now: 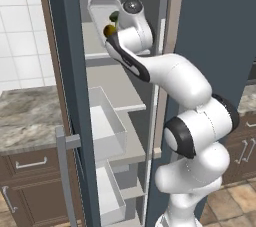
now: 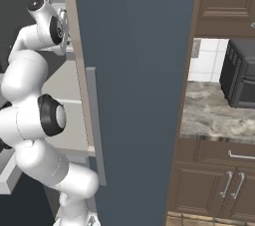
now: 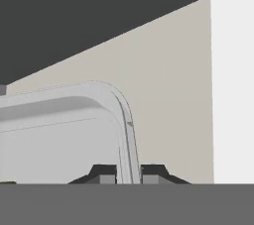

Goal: Take the lemon and broccoli out of the freezer and place them in the tupperware container on the counter. Then put the tupperware containing the vegetables back in the freezer.

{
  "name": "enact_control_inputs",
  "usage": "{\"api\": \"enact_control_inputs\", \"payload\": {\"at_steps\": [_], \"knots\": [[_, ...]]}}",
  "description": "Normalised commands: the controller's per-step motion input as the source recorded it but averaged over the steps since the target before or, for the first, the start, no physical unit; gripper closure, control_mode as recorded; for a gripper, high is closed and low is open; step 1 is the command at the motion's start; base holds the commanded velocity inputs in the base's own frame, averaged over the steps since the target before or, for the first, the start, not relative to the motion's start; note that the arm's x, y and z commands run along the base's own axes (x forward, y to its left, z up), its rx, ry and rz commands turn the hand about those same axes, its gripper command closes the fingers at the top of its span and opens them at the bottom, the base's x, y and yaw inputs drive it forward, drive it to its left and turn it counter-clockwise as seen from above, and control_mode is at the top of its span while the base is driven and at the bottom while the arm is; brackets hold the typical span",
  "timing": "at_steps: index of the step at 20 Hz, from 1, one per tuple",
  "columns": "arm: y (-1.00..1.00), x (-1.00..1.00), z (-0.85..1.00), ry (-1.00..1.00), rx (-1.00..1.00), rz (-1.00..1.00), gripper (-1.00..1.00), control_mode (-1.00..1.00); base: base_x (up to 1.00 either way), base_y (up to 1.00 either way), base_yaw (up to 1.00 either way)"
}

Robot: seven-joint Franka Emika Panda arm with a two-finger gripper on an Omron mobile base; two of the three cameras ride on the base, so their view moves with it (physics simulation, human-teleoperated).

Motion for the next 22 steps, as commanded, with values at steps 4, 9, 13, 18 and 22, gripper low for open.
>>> {"api": "enact_control_inputs", "payload": {"at_steps": [4, 9, 13, 18, 22], "knots": [[0.0, 0.44, -0.04, 0.0, 0.0, -0.04, 1.0, -1.0, 0.0, 0.0, 0.0], [0.0, 0.27, -0.1, 0.0, 0.0, -0.04, -1.0, -1.0, 0.0, 0.0, 0.0], [0.0, 0.26, -0.09, 0.0, 0.0, -0.04, -1.0, -1.0, 0.0, 0.0, 0.0], [0.0, 0.2, -0.03, 0.0, 0.0, -0.03, -1.0, -1.0, 0.0, 0.0, 0.0], [0.0, -0.02, 0.0, -0.08, 0.0, 0.0, -1.0, -1.0, 0.0, 0.0, 0.0]]}}
